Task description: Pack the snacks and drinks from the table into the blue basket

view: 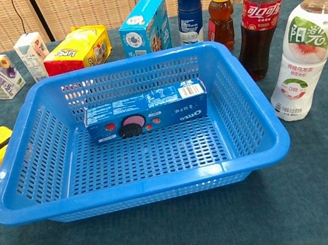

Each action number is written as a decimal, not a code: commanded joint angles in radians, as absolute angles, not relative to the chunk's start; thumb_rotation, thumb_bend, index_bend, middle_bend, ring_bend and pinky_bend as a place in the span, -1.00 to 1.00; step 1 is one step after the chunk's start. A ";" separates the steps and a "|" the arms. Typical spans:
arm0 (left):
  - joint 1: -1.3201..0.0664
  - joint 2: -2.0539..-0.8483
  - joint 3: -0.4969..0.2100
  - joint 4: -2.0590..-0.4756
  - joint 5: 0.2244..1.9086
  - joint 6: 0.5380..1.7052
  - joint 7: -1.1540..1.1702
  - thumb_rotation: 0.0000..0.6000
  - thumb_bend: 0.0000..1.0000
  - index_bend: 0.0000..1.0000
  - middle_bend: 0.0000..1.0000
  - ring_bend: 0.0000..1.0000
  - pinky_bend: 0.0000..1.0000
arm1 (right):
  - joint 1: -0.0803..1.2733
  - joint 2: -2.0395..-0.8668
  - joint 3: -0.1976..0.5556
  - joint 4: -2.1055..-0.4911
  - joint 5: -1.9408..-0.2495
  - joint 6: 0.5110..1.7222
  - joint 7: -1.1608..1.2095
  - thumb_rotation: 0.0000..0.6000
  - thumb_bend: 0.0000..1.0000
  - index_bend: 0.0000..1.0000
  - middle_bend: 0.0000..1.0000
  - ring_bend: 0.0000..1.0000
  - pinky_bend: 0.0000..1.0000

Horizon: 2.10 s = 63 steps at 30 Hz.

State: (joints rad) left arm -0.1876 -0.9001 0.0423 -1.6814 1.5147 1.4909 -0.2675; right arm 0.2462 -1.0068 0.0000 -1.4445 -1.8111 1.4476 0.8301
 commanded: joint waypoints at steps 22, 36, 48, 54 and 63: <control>-0.142 -0.900 0.010 -1.654 1.528 1.499 -0.329 1.00 -0.44 -1.00 -1.00 -1.00 -1.00 | 0.438 -1.160 0.039 -1.437 -1.674 1.220 0.895 1.00 -1.00 -0.95 -0.98 -1.00 -0.96; -0.135 -0.906 -0.006 -1.641 1.509 1.471 -0.341 1.00 -0.44 -1.00 -1.00 -1.00 -1.00 | 0.492 -1.286 0.077 -1.428 -1.612 1.190 0.788 1.00 -0.96 -0.30 -0.31 -0.45 -0.19; -0.134 -0.903 -0.012 -1.634 1.513 1.456 -0.363 1.00 -0.44 -1.00 -1.00 -1.00 -1.00 | 0.458 -1.327 0.109 -1.398 -1.628 1.349 0.770 1.00 0.25 0.24 0.22 0.10 0.50; -0.132 -0.899 -0.013 -1.632 1.520 1.452 -0.380 1.00 -0.44 -1.00 -1.00 -1.00 -1.00 | 0.441 -1.214 0.142 -1.550 -1.670 1.454 0.749 1.00 0.33 0.25 0.23 0.11 0.51; -0.129 -0.898 -0.011 -1.636 1.534 1.451 -0.377 1.00 -0.44 -1.00 -1.00 -1.00 -1.00 | 0.482 -1.014 0.203 -1.918 -1.674 1.409 0.678 1.00 0.36 0.27 0.24 0.11 0.51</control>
State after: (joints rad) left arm -0.1287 -0.8980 -0.0109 -1.6356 1.5335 1.4514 -0.3777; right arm 0.4578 -1.0847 0.1744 -1.8092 -1.6722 1.4398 0.7077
